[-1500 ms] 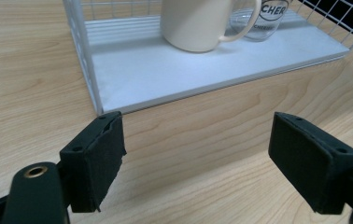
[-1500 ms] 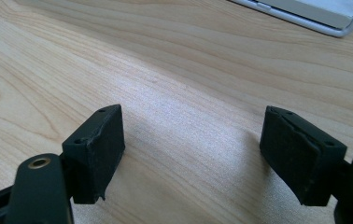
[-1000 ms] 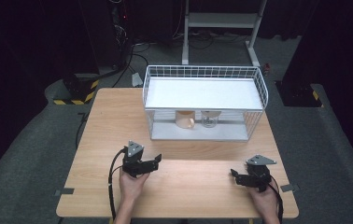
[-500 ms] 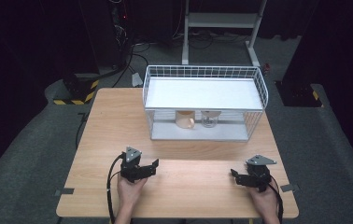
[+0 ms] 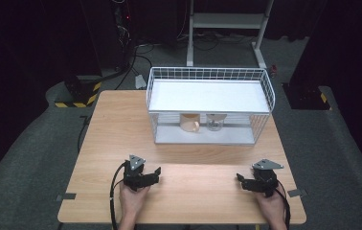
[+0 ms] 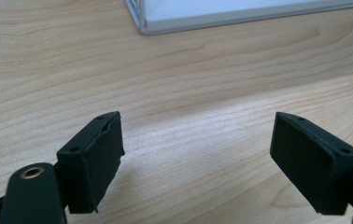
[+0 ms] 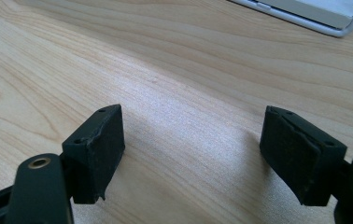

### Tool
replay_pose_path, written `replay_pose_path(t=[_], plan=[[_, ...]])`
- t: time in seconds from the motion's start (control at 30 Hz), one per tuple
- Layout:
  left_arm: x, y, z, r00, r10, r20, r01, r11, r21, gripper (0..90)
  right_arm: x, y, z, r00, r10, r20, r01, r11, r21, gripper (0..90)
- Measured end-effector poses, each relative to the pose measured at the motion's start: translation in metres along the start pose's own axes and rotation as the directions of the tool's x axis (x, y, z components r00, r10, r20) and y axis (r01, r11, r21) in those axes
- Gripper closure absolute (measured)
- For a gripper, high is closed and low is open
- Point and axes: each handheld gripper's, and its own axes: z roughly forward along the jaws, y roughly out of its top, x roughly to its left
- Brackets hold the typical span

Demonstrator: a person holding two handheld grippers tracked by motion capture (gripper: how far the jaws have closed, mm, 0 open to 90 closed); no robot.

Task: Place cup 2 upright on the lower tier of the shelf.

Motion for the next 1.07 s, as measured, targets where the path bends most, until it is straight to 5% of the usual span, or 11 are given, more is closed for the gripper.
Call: replay_pose_path(t=[0.63, 1.07], plan=[[-0.009, -0.002, 0.011, 0.996, 0.061, -0.066, -0.056, 0.9964, 0.063, 17.2, 0.0, 0.0, 0.0, 1.0, 0.0, 0.001, 0.0, 1.0, 0.0, 22.1], [-0.01, -0.002, 0.012, 0.9958, 0.05, -0.076, -0.045, 0.9969, 0.065, 17.3, 0.0, 0.0, 0.0, 1.0, 0.004, 0.001, -0.004, 1.0, 0.001, 22.1]])
